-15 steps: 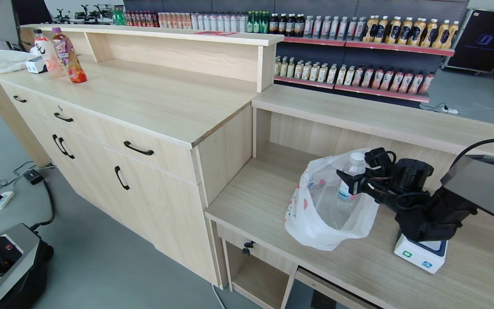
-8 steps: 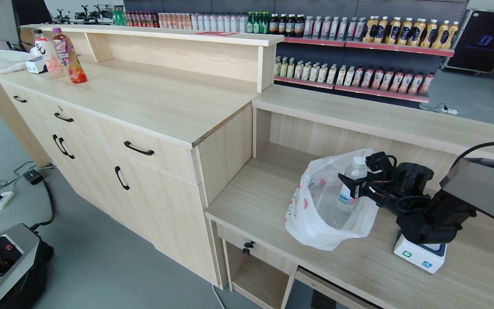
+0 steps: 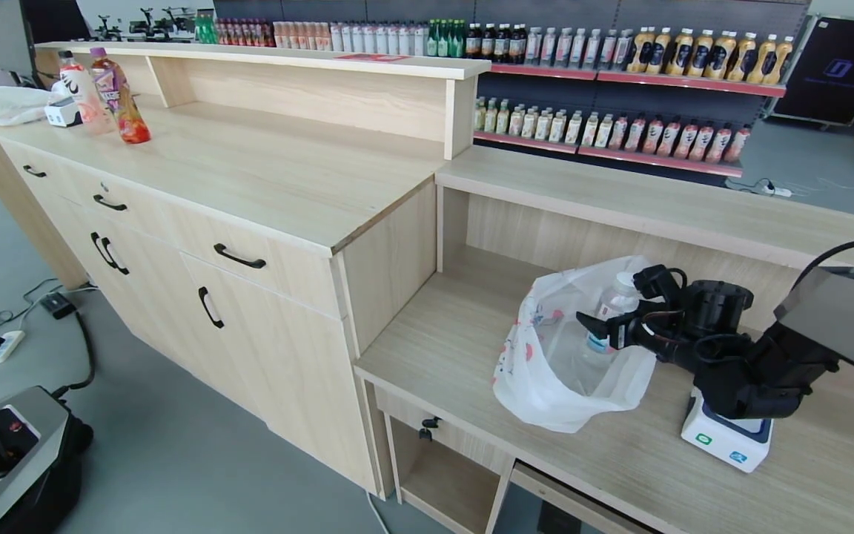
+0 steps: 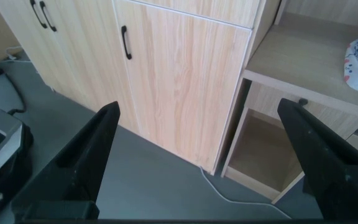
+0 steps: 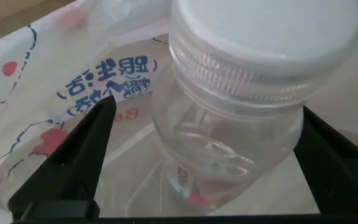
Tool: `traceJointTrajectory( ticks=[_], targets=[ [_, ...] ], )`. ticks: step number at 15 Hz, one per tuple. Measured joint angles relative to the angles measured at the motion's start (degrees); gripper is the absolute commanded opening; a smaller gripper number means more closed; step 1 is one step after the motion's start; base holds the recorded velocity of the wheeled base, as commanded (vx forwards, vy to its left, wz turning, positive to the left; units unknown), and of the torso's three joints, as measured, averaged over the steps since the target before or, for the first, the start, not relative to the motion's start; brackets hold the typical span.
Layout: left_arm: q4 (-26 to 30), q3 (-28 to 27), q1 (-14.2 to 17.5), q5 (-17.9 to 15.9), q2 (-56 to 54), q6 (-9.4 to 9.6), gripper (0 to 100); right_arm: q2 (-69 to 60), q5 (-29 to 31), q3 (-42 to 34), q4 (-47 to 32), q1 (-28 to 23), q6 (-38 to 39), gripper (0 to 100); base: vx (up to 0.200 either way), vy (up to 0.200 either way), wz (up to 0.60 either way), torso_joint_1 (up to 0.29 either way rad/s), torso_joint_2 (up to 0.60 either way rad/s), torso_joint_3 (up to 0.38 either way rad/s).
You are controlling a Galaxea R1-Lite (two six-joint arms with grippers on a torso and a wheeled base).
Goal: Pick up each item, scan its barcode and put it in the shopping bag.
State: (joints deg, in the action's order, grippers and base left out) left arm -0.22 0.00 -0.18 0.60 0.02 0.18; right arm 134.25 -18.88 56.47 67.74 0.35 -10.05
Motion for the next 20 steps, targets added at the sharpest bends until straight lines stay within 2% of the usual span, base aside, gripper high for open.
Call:
traceJointTrajectory(
  ticks=[4, 7, 9, 11, 13, 15, 17, 20],
  targets=[
    [0.0, 0.0, 0.0, 0.0, 0.0, 0.0, 100, -14.1, -2.6, -6.6, -11.3, -1.3, -0.3, 100, 0.0, 0.0, 0.0, 0.0, 0.0, 0.0],
    [0.0, 0.0, 0.0, 0.0, 0.0, -0.02, 100, -31.0, -3.1, -14.8, -18.6, -3.7, -6.4, 100, 0.0, 0.0, -0.4, -0.003, 0.0, -0.002],
    [0.0, 0.0, 0.0, 0.0, 0.0, -0.02, 100, -39.9, -3.1, -18.7, -21.2, -8.2, -12.8, 100, 0.0, 0.0, -0.6, -0.01, 0.0, 0.005],
    [0.0, 0.0, 0.0, 0.0, 0.0, -0.02, 100, -46.0, -1.2, -20.7, -25.6, -12.4, -14.5, 100, 0.0, 0.0, -0.6, 0.002, 0.0, 0.007],
    [0.0, 0.0, 0.0, 0.0, 0.0, 0.0, 100, -50.9, 1.1, -22.0, -35.3, -16.8, -14.7, 100, 0.0, 0.0, -0.6, 0.0, 0.0, 0.009],
    [0.0, 0.0, 0.0, 0.0, 0.0, 0.0, 100, -54.9, 2.2, -22.9, -43.7, -23.3, -14.8, 100, 0.0, 0.0, -0.6, 0.002, 0.0, 0.0],
    [0.0, 0.0, 0.0, 0.0, 0.0, 0.0, 100, -57.1, 2.6, -24.8, -45.3, -29.0, -14.6, 100, 0.0, 0.0, -0.6, 0.002, 0.0, -0.002],
    [0.0, 0.0, 0.0, 0.0, 0.0, -0.02, 100, -55.4, 2.5, -27.7, -39.8, -34.4, -14.2, 100, 0.0, 0.0, 0.0, 0.0, 0.0, 0.0]
  ],
)
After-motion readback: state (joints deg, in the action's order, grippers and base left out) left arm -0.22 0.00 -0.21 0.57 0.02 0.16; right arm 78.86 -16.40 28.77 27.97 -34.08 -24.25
